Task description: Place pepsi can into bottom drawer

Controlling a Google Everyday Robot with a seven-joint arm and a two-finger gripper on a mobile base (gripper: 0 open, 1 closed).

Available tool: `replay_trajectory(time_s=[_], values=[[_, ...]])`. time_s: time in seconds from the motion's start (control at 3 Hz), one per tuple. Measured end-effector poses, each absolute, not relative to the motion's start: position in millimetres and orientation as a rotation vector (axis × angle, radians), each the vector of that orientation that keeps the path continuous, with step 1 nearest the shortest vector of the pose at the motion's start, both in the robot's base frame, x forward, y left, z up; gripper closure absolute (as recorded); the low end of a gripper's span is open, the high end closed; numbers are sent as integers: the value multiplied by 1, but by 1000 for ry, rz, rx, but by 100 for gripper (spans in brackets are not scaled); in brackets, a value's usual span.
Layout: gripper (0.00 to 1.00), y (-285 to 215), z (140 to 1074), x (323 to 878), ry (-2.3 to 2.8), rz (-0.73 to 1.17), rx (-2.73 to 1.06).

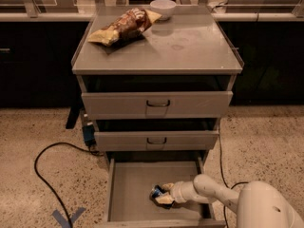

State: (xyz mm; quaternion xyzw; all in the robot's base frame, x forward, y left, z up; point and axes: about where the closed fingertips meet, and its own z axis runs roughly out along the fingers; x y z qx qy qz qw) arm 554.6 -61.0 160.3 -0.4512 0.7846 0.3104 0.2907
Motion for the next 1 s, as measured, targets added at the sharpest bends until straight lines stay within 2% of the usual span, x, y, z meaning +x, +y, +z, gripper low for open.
replay_trajectory(time_s=[1.0], values=[[100, -63, 132, 547, 2207, 777, -1170]])
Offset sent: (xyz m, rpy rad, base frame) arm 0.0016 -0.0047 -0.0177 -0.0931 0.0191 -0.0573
